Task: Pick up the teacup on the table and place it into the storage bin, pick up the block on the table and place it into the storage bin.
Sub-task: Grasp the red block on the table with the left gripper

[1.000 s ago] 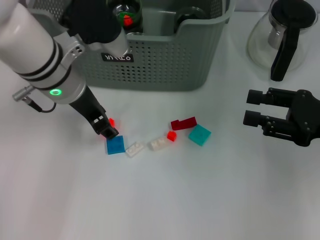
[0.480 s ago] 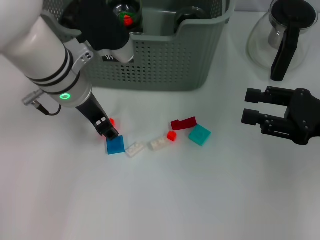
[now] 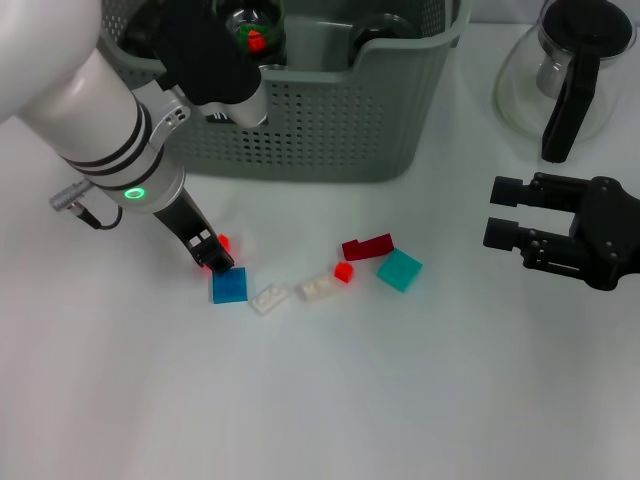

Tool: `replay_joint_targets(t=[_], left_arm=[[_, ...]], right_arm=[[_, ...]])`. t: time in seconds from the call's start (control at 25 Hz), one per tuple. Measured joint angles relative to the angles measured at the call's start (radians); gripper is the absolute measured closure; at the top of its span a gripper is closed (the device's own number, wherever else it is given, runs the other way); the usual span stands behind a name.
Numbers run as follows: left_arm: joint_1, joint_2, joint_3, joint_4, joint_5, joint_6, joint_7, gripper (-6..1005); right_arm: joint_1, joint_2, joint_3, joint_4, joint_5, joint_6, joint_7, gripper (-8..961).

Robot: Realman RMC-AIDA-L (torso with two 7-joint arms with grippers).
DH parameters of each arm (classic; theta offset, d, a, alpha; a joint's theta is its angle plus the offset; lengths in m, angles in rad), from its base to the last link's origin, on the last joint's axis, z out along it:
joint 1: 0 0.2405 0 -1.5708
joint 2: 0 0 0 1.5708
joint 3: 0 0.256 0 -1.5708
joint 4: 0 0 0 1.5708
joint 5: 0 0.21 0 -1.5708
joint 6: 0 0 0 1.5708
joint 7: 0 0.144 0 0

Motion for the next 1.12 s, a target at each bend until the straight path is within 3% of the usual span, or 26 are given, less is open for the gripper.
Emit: replay_joint_targets(t=[0.64, 1.12], left_arm=[[-0.002, 0.000, -0.006, 0.016, 0.004, 0.020, -0.008, 381], [-0.011, -0.003, 0.003, -0.024, 0.001, -0.035, -0.050, 386]], right_arm=[[-0.002, -0.001, 0.007, 0.000, 0.000, -0.006, 0.000, 339], [0.001, 0.000, 0.008, 0.000, -0.001, -0.008, 0.000, 339]])
